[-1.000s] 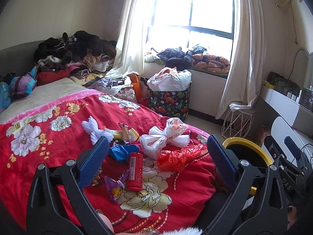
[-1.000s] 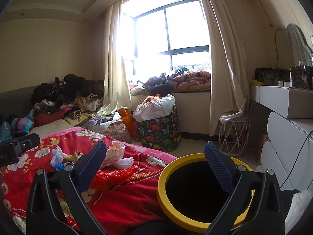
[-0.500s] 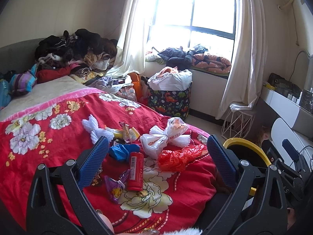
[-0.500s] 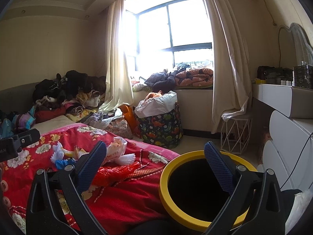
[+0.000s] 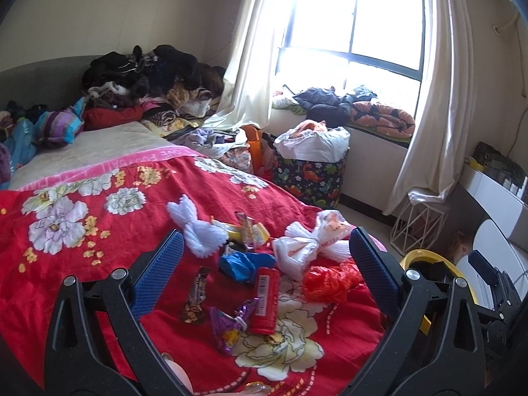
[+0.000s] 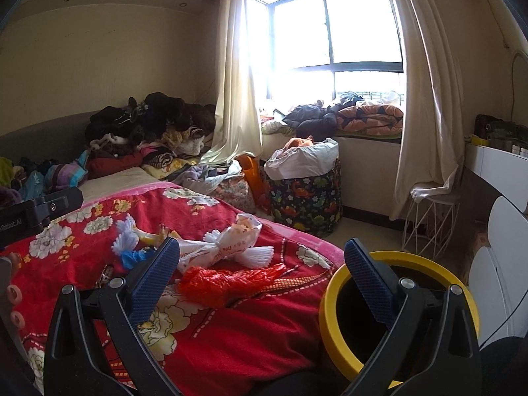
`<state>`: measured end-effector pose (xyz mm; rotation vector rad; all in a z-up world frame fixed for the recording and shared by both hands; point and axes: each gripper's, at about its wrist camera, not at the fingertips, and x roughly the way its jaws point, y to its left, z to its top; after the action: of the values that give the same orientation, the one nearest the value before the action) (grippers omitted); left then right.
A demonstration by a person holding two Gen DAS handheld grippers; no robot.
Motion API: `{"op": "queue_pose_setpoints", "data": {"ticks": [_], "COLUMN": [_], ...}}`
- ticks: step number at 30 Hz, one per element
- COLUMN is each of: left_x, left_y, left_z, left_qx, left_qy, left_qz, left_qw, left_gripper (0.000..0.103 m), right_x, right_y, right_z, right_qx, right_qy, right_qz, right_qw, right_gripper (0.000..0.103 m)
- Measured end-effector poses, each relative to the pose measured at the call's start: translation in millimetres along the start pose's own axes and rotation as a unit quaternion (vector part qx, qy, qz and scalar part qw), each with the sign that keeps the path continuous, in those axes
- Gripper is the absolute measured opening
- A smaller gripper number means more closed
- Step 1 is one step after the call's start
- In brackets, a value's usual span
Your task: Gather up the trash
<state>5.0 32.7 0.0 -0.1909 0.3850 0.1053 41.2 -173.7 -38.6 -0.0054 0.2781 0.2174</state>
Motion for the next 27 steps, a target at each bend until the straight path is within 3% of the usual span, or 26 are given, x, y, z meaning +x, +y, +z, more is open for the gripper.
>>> {"op": "queue_pose_setpoints", "data": {"ticks": [12, 19, 27], "left_x": [20, 47, 87], "left_y": [46, 52, 51], "left_z": [13, 24, 32], "left_qx": [-0.038, -0.040, -0.023], "left_qy": [0.002, 0.013, 0.046], "left_qz": [0.031, 0.029, 0.025], "left_qw": [0.9988, 0.9987, 0.9983], "left_gripper": [0.092, 0.092, 0.092], "right_x": [34, 61, 104], "right_y": [14, 5, -3], "right_z": [14, 17, 9], "right_qx": [0.005, 0.024, 0.049], "right_qy": [0.021, 0.046, 0.116], "right_qz": [0.023, -0.005, -0.037], "right_qw": [0.999, 0.999, 0.991], "right_gripper": [0.097, 0.097, 0.097]}}
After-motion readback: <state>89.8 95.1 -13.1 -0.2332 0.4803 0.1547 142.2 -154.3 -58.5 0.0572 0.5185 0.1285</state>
